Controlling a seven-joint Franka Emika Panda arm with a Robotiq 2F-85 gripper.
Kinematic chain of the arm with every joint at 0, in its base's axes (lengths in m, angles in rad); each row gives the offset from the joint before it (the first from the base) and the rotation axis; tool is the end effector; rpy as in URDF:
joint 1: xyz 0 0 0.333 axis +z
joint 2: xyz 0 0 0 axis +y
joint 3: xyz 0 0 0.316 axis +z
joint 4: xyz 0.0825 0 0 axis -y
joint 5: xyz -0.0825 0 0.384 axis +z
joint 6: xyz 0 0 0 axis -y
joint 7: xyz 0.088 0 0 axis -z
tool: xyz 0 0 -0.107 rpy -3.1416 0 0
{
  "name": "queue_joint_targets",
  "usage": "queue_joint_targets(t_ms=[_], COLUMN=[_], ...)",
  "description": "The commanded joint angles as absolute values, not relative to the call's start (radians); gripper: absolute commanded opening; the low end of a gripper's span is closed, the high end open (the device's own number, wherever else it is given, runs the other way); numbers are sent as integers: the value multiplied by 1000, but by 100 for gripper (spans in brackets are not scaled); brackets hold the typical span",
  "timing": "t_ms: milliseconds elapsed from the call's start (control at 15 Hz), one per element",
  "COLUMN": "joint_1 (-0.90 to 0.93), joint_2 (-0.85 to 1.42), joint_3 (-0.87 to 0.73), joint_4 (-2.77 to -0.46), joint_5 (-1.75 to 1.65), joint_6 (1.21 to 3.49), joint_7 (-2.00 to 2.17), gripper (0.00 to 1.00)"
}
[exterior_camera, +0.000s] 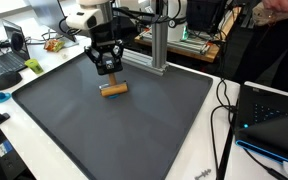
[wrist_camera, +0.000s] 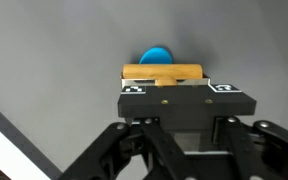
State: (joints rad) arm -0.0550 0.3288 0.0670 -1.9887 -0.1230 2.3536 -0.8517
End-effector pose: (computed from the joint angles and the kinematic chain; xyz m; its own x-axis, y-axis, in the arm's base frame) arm 0.6099 0.0041 0.3019 0.5864 0.8095 -0.0288 0.8090 -0.5835 0.0713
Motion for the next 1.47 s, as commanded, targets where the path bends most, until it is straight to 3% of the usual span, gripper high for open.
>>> queue_joint_targets(t_ms=[0, 1400], joint_1=[-55, -55], joint_2=[351, 354], joint_3=[47, 28], joint_4=[-2036, -2035], joint_5=[-149, -176], joint_6=[2321, 2279], joint_7=[-825, -804], gripper=[22, 22])
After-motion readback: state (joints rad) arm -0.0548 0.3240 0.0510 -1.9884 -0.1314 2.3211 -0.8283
